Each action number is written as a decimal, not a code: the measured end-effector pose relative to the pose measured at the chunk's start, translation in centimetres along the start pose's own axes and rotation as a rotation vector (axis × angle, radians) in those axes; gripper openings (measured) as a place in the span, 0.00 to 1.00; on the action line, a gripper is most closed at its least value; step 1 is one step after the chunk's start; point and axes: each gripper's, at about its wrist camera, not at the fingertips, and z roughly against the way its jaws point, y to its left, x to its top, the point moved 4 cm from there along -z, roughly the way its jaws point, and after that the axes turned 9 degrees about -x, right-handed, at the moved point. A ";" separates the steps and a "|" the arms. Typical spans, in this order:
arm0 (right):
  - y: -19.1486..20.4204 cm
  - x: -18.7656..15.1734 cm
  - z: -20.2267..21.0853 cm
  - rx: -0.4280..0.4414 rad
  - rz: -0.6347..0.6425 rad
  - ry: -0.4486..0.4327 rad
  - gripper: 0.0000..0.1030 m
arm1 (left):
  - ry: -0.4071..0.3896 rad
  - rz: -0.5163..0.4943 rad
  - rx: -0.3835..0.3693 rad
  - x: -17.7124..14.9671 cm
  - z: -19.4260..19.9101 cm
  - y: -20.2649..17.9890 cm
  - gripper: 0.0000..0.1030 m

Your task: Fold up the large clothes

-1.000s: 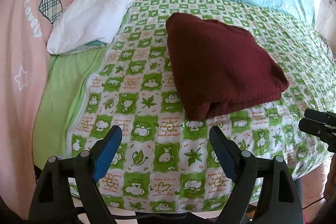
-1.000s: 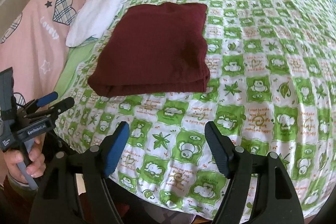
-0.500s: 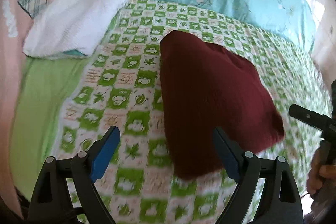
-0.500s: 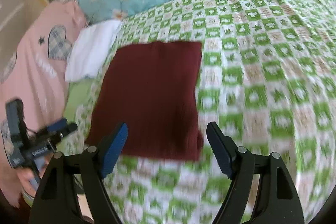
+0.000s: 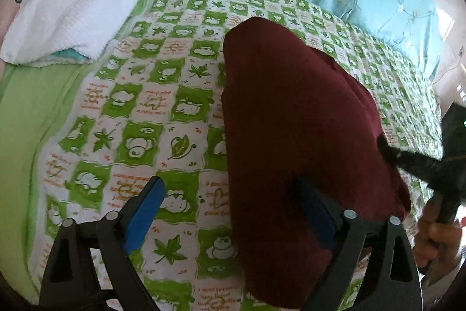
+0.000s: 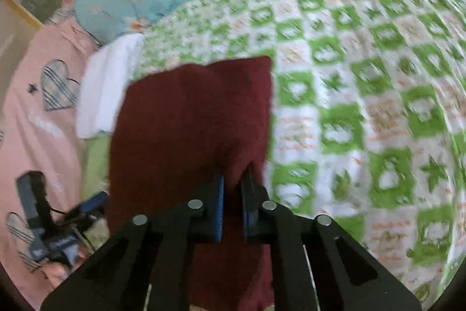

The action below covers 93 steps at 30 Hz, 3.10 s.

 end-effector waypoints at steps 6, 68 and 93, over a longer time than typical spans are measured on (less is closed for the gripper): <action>-0.3 0.4 2.1 0.037 -0.032 -0.013 0.20 | -0.035 -0.028 0.067 0.0 1.9 -0.7 0.91; 7.9 -11.0 10.0 -0.114 0.451 -0.038 0.95 | -0.066 -0.236 0.224 -6.2 10.9 -5.6 0.95; 8.3 -9.5 9.7 -0.113 0.448 -0.050 0.95 | -0.067 -0.224 0.238 -5.1 10.1 -5.9 0.95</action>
